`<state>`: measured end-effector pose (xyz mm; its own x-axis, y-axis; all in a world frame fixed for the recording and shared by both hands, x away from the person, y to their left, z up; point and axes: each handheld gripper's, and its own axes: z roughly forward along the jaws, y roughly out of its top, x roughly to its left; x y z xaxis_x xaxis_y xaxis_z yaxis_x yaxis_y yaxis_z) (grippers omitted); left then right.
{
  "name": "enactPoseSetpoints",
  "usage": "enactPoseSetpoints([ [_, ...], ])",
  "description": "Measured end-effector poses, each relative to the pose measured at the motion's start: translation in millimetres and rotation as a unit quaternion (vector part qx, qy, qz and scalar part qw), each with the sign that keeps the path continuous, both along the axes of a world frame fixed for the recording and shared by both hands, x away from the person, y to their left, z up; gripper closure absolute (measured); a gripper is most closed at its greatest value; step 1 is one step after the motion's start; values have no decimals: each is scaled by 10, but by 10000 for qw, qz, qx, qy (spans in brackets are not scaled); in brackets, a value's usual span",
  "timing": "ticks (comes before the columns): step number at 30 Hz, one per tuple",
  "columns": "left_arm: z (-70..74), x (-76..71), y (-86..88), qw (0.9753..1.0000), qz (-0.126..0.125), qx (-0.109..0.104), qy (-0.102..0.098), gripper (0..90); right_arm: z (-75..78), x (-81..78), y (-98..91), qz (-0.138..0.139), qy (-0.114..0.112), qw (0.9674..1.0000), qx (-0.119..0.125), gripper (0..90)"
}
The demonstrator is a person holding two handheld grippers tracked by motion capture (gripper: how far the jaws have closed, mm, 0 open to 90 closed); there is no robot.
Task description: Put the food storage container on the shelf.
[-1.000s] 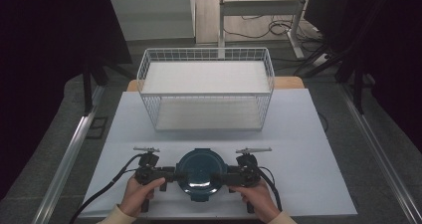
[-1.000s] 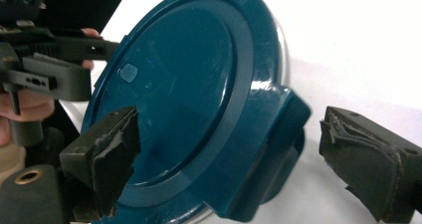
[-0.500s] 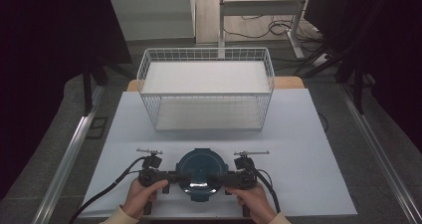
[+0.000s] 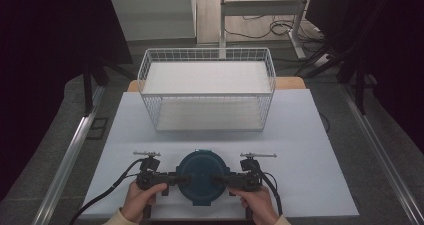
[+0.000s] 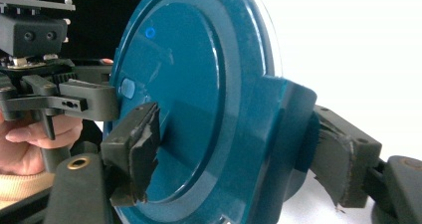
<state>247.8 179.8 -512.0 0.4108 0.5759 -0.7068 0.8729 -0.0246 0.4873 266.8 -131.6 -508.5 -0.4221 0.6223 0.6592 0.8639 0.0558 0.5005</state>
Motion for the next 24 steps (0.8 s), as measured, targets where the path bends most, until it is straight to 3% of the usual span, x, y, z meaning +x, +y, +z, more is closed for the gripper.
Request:
enactPoseSetpoints([
  [3,28,-14,9,9999,37,-15,-95,388,12,-1,-21,-1,7,10000,45,289],
  [12,84,-53,22,9995,107,31,-281,417,90,-52,-11,35,-314,9995,-66,328],
  [16,105,-64,21,9993,86,36,-355,414,164,-85,7,114,-600,9979,-209,339],
  [20,134,-68,18,9990,83,57,-427,414,187,-85,0,123,-659,9976,-193,341],
  [24,227,-85,-9,9977,93,181,-653,414,220,-85,-17,121,-726,9972,-120,341],
])
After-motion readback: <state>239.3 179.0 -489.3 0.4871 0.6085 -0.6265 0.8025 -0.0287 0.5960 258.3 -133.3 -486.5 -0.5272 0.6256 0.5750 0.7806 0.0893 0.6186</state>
